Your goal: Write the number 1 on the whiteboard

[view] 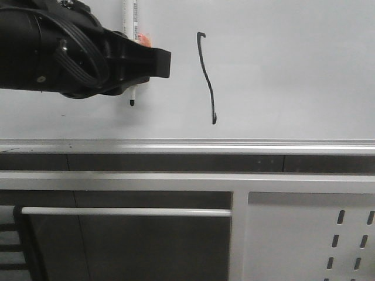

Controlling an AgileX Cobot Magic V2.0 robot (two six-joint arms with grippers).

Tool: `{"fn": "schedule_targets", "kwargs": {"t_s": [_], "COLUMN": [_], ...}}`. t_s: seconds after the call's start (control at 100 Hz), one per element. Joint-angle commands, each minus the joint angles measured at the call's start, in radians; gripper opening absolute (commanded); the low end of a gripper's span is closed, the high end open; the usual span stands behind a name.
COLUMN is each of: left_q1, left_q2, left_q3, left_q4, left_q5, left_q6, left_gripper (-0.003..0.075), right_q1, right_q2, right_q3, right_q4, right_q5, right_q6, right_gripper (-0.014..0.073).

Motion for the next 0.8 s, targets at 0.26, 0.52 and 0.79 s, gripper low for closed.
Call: {"fn": "schedule_targets", "kwargs": {"t_s": [0.26, 0.52, 0.79], "left_q1": [0.003, 0.003, 0.003], "left_q2": [-0.023, -0.023, -0.023], "left_q3": [-0.034, -0.034, -0.034], "left_q4": [-0.002, -0.066, -0.066], "left_q5": [-0.071, -0.075, -0.102], "left_q6": [0.001, -0.001, -0.001], "left_gripper": [-0.0018, -0.0018, -0.0018], "right_q1": [-0.008, -0.008, -0.008], "right_q2": [0.005, 0.005, 0.005], "right_q3": [-0.024, -0.024, -0.024], "right_q4": [-0.01, -0.01, -0.004], "right_q5": [-0.015, -0.015, -0.013], "right_q6": [-0.012, -0.012, -0.012], "right_gripper": [-0.0062, -0.0062, -0.0062]}}
